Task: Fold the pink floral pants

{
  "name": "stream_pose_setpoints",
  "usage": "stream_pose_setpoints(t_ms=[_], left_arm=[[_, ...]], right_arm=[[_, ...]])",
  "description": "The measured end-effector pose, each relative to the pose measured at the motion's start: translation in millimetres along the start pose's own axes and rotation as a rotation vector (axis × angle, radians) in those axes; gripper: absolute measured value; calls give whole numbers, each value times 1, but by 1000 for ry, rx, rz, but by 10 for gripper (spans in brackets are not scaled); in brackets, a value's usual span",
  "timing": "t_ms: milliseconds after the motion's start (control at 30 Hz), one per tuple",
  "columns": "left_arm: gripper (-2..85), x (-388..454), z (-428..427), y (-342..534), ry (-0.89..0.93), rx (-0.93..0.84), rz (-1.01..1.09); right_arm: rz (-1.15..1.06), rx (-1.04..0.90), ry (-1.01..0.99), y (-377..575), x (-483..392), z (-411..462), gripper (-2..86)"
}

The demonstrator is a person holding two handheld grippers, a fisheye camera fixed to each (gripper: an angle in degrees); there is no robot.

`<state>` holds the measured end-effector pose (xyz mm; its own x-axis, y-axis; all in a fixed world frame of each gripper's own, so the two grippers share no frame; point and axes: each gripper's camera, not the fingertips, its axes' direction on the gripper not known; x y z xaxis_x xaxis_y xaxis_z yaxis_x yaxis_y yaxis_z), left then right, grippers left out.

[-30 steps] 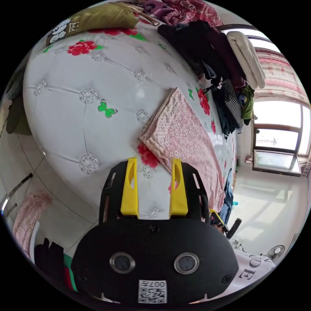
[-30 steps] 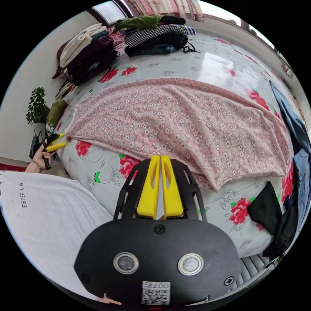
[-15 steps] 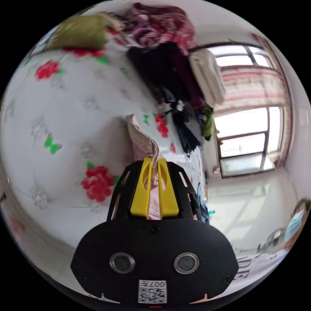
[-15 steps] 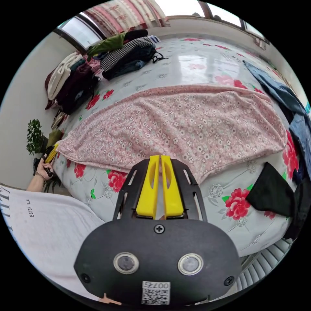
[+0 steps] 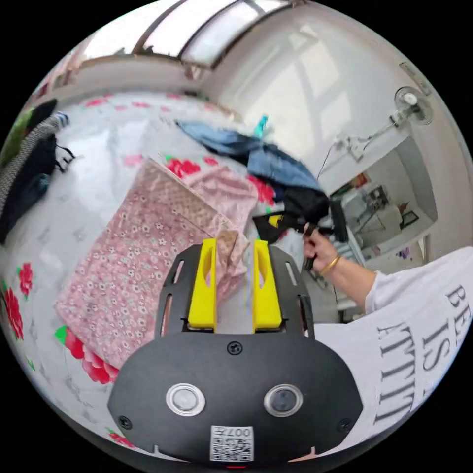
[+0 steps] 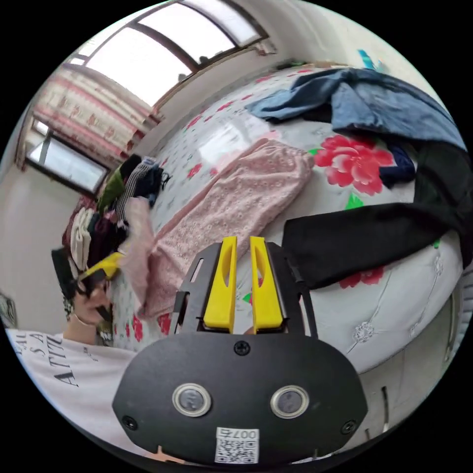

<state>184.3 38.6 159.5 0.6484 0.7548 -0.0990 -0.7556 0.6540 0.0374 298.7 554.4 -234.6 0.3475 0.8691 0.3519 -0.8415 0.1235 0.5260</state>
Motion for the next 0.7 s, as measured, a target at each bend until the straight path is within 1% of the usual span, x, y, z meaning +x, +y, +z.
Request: stream_pose_setpoints(t_ms=[67, 133, 200, 267, 367, 467, 500, 567, 633, 700], left_arm=[[116, 6, 28, 3, -37, -52, 2], [113, 4, 30, 14, -41, -62, -5], [106, -5, 23, 30, -86, -62, -42], [92, -30, 2, 57, -117, -32, -164], [88, -59, -23, 91, -109, 22, -327], [86, -90, -55, 145, -129, 127, -550], [86, -95, -58, 153, -129, 140, -585], [88, -109, -65, 179, -110, 182, -690], [89, -123, -72, 207, -89, 245, -788], [89, -134, -77, 225, -70, 295, -862]], right_arm=[[70, 23, -25, -8, 35, -5, 58], [120, 41, -47, -19, 65, -6, 73], [171, 38, -86, -37, 99, 2, 89], [209, 35, -107, -51, 120, 12, 99], [297, 13, -116, -71, 149, 37, 104], [346, 37, -143, -87, 160, 50, 79], [336, 25, -178, -96, 158, 56, 63], [296, 24, -168, -108, 146, 59, 25], [198, 36, -177, -121, 116, 56, 11], [-83, 32, -255, -135, 34, 46, 3]])
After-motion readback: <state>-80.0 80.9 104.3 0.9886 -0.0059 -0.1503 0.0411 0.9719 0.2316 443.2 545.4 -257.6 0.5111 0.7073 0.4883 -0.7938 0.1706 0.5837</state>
